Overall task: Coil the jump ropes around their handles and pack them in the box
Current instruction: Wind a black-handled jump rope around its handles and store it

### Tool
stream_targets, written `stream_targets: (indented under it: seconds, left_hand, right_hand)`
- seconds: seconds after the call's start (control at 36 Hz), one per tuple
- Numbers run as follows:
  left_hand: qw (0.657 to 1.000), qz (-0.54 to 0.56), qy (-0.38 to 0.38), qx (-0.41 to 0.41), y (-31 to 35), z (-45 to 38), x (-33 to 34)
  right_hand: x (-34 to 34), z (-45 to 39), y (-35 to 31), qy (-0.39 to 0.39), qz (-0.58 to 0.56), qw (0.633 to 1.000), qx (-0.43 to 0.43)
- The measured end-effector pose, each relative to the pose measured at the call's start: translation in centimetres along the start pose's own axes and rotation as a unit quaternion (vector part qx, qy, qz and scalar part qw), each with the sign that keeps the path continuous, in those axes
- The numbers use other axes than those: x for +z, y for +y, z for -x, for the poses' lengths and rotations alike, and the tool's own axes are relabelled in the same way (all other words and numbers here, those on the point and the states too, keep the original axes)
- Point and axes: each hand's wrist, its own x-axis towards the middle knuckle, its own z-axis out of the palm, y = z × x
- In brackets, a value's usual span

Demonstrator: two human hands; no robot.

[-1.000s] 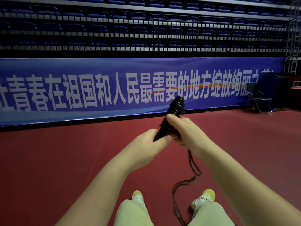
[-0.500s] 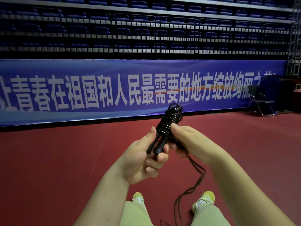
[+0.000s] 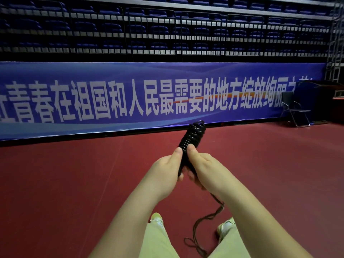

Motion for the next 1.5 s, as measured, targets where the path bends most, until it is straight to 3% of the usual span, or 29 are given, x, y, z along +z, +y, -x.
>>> stream_targets:
  seconds: [0.11,0.44,0.78,0.89,1.06,1.19,1.31,1.36,1.5]
  left_hand:
    - [0.998,-0.058,0.025,0.004,-0.8,0.2,0.5]
    - [0.997,-0.057,0.043,-0.001,-0.7,0.6,0.0]
    - [0.995,0.018,0.064,0.074,-0.2,-0.7,-0.6]
    - [0.991,0.129,-0.012,0.038,0.5,-0.9,-0.9]
    - [0.924,0.301,-0.217,-0.095,1.2,-2.0,-1.5]
    - [0.843,0.454,-0.265,-0.114,1.5,-5.2,-2.2]
    - [0.803,0.511,-0.278,-0.126,2.5,-6.2,-2.4]
    - [0.811,0.506,-0.260,-0.134,3.3,-6.4,-2.3]
    - [0.885,0.424,-0.148,-0.125,4.1,-7.1,-2.4]
  right_hand:
    - [-0.4,0.1,-0.7,-0.016,0.014,0.999,0.041]
    - [-1.0,0.2,-0.5,-0.015,0.064,0.996,0.057]
    - [-0.1,-0.8,0.8,0.080,-0.062,0.993,-0.059]
    - [0.0,-1.0,1.1,0.106,-0.146,0.981,-0.068]
    - [-0.3,-3.1,1.5,0.053,-0.270,0.961,-0.026]
    - [-1.2,-6.4,0.1,0.002,-0.298,0.954,-0.025]
    - [-3.2,-7.5,-0.9,-0.022,-0.220,0.972,-0.079]
    - [-4.2,-7.7,-1.2,-0.020,-0.179,0.979,-0.097]
    - [-5.5,-7.8,-1.1,0.005,-0.085,0.991,-0.101]
